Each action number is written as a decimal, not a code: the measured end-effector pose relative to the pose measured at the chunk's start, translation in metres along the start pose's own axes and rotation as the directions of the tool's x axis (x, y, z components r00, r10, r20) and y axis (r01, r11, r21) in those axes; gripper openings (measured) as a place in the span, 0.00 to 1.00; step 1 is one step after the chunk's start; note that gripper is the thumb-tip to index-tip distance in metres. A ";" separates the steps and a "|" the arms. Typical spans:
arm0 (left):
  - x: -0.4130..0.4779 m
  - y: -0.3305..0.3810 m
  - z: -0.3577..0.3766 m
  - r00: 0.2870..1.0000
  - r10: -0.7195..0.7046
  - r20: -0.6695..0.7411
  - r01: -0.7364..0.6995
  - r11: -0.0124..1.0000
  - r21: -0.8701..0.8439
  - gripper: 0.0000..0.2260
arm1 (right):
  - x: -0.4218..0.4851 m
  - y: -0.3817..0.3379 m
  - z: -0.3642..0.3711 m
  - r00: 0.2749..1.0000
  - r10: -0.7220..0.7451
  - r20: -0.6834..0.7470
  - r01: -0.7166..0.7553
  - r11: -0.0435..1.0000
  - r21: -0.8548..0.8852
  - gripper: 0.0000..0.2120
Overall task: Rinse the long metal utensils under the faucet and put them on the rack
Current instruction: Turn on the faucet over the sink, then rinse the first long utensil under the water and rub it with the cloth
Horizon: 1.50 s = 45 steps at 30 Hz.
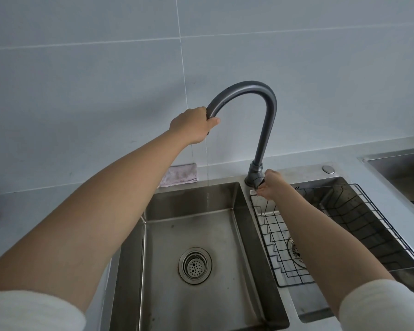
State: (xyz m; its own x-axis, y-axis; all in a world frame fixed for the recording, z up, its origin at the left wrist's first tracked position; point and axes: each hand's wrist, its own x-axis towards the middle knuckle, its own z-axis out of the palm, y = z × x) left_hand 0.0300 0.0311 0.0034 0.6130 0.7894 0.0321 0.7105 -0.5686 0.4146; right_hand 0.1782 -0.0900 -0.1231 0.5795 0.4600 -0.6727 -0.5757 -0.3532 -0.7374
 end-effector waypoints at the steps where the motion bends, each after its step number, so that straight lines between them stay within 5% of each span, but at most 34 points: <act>1: 0.000 0.000 0.000 1.000 0.002 0.000 -0.002 1.000 0.000 0.16 | 0.000 0.000 0.000 1.000 -0.002 0.002 0.002 1.000 0.001 0.19; 14: -0.002 -0.002 0.006 0.995 0.028 -0.098 -0.019 0.995 0.095 0.19 | -0.007 0.004 -0.004 0.998 -0.050 0.026 0.053 0.986 -0.160 0.22; 18: -0.007 -0.005 0.015 0.978 0.102 -0.184 -0.080 0.989 0.124 0.19 | -0.010 0.003 -0.004 0.993 -0.107 0.044 0.115 0.938 -0.328 0.18; 22: -0.018 -0.011 0.021 0.972 0.162 -0.173 -0.122 0.967 0.221 0.28 | -0.012 0.007 -0.003 0.944 -0.330 0.023 0.279 0.756 -0.592 0.15; 25: -0.030 -0.020 0.027 0.963 0.209 -0.173 -0.140 0.930 0.341 0.31 | -0.019 0.014 -0.001 0.878 -0.465 0.116 0.308 0.363 -0.879 0.26; 32: -0.062 -0.044 0.035 0.971 0.183 -0.152 -0.081 0.854 0.513 0.33 | -0.063 0.009 0.019 0.706 -0.576 0.412 0.388 -0.172 -0.906 0.33; 36: -0.085 -0.063 0.033 0.976 0.117 -0.183 -0.008 0.862 0.507 0.34 | -0.086 0.012 0.037 0.630 -0.594 0.500 0.366 -0.341 -0.866 0.36; 45: -0.142 -0.128 0.012 0.964 -0.049 -0.261 0.176 0.852 0.492 0.33 | -0.123 0.029 0.102 0.500 -0.539 0.678 0.461 -0.497 -0.735 0.38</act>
State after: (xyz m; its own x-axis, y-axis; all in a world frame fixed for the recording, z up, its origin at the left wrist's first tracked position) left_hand -0.1437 -0.0109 -0.0655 0.4664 0.8491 0.2480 0.8837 -0.4595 -0.0886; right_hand 0.0317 -0.0738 -0.0560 0.2088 0.9726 0.1023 0.9774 -0.2112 0.0125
